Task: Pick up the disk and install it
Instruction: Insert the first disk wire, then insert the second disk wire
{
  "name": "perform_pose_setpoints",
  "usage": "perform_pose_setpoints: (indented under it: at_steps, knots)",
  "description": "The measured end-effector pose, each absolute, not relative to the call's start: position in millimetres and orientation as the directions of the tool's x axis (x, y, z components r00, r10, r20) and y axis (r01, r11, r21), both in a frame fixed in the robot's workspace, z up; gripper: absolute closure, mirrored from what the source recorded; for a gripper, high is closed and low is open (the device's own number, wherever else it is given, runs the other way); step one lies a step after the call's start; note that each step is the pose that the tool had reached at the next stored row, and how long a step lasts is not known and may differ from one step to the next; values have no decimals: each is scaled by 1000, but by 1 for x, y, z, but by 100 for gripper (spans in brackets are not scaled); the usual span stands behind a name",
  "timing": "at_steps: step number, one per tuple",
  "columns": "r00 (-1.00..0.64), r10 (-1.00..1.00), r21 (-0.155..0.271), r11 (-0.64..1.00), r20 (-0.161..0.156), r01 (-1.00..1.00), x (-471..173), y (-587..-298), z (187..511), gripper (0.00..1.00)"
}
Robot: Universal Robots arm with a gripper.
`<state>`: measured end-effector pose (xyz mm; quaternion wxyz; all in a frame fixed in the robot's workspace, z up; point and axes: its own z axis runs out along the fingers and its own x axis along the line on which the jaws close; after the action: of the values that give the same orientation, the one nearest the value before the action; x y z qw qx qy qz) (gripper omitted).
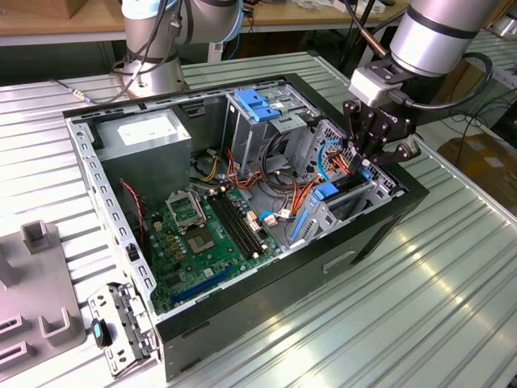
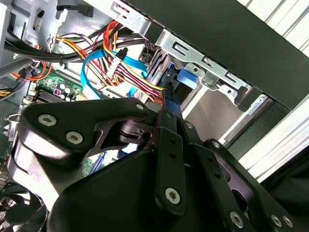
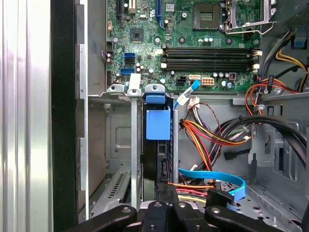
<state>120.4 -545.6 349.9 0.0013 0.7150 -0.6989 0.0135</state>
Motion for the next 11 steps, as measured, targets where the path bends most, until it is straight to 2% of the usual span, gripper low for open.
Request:
perform_pose_setpoints:
  at_steps: [1,11]
  knots:
    - [23,-1000,-17,-23,21,-1000,120,-546,350,89]
    - [23,-1000,-17,-23,20,-1000,120,-546,350,89]
